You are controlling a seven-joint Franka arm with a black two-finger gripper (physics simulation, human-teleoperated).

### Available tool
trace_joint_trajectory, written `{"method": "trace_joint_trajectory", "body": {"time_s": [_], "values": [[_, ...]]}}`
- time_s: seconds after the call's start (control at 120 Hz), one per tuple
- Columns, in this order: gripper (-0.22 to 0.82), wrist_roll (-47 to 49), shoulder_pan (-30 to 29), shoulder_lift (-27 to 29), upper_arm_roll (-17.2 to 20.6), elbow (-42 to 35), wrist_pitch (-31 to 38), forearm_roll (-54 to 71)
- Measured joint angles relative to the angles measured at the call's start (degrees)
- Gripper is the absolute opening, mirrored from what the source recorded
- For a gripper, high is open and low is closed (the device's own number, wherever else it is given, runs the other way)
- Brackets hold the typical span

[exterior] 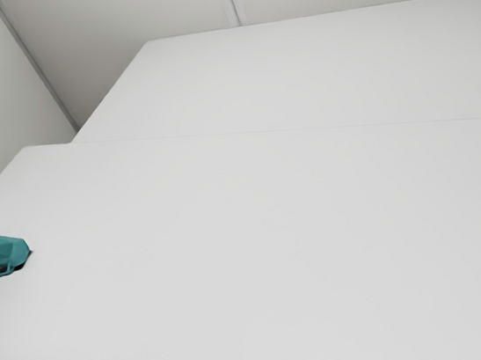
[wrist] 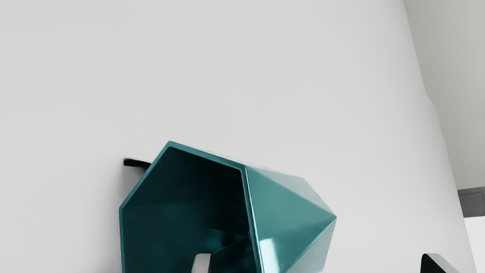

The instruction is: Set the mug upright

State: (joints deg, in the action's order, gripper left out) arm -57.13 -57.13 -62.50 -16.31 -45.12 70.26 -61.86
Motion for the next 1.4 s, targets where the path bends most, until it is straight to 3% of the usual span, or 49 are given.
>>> {"method": "trace_joint_trajectory", "body": {"time_s": [0.067, 0.267, 0.458, 0.683, 0.925, 1.142, 1.4], "values": [[0.52, 0.31, 0.15, -0.10, 0.16, -0.34, -0.16, -0.54], [0.07, 1.09, 0.26, -0.13, 0.30, -0.87, -0.59, -2.10], [-0.10, 1.81, 0.37, 0.80, 1.22, -1.67, -1.30, -3.96], [-0.15, 2.49, 1.42, 6.22, 2.48, -5.77, -2.42, -3.89], [-0.17, 3.49, 13.16, 22.84, 2.52, -16.47, -0.96, 10.28], [-0.18, 5.13, 28.54, 41.12, 2.04, -36.63, 12.38, 28.17], [-0.18, 10.94, 46.96, 50.97, 0.41, -49.14, 29.05, 45.45]]}}
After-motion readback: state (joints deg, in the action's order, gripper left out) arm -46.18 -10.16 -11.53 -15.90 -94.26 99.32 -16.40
